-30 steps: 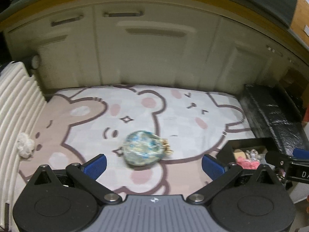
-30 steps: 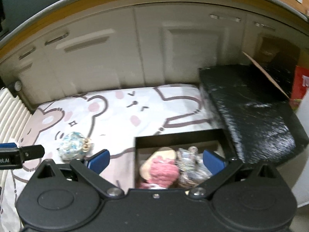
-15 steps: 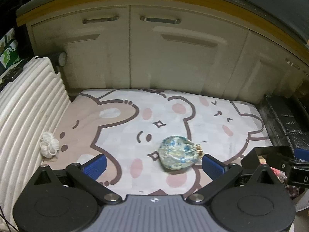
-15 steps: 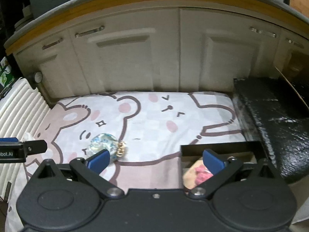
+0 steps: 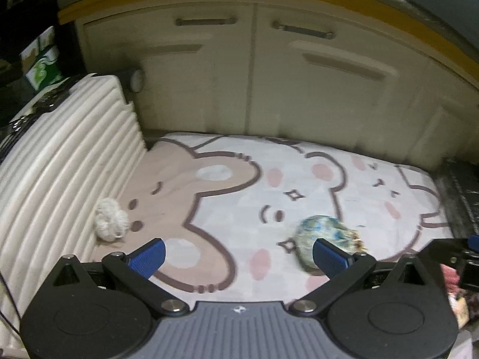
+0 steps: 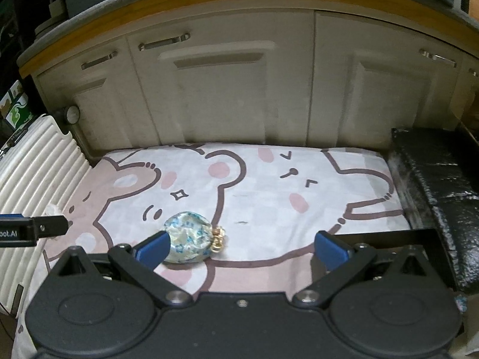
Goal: Organize objects
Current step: 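Move the right tool over the floral pouch while the left tool approaches the white yarn ball, then close the right tool on the floral pouch while the left tool grasps the white yarn ball, then lift and carry the pouch and yarn ball with both tools over the black box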
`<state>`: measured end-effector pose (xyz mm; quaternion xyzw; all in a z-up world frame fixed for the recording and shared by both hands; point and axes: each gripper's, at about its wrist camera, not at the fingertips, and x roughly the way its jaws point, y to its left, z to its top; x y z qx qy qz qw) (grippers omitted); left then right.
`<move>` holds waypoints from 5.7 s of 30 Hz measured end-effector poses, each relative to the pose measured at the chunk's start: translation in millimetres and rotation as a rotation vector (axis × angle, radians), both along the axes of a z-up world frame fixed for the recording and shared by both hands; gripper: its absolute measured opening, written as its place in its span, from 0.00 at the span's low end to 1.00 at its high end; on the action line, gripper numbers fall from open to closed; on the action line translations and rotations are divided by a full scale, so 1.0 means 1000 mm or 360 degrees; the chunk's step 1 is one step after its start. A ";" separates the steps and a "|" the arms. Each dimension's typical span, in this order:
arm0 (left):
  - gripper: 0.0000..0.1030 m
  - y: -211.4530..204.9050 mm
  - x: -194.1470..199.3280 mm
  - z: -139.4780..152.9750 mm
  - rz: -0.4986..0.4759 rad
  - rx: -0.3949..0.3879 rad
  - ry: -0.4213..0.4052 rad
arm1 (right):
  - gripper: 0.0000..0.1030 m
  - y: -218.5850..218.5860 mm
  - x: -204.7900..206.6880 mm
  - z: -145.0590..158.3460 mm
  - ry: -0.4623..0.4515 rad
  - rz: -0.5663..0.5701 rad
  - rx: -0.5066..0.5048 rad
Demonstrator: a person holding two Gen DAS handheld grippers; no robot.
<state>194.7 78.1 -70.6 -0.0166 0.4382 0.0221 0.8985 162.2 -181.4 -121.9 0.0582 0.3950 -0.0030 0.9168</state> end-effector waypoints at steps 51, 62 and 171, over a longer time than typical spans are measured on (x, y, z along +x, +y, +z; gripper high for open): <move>1.00 0.158 0.078 -0.148 0.0983 0.0010 0.0181 | 1.00 0.075 0.067 -0.135 0.0162 0.0414 -0.0091; 1.00 0.164 0.083 -0.166 0.1044 -0.0096 0.0101 | 1.00 0.086 0.073 -0.156 0.0169 0.0473 -0.0144; 0.44 -0.047 -0.007 0.007 -0.0108 -0.0053 -0.0347 | 0.83 -0.017 -0.002 0.022 -0.0280 -0.0010 -0.0031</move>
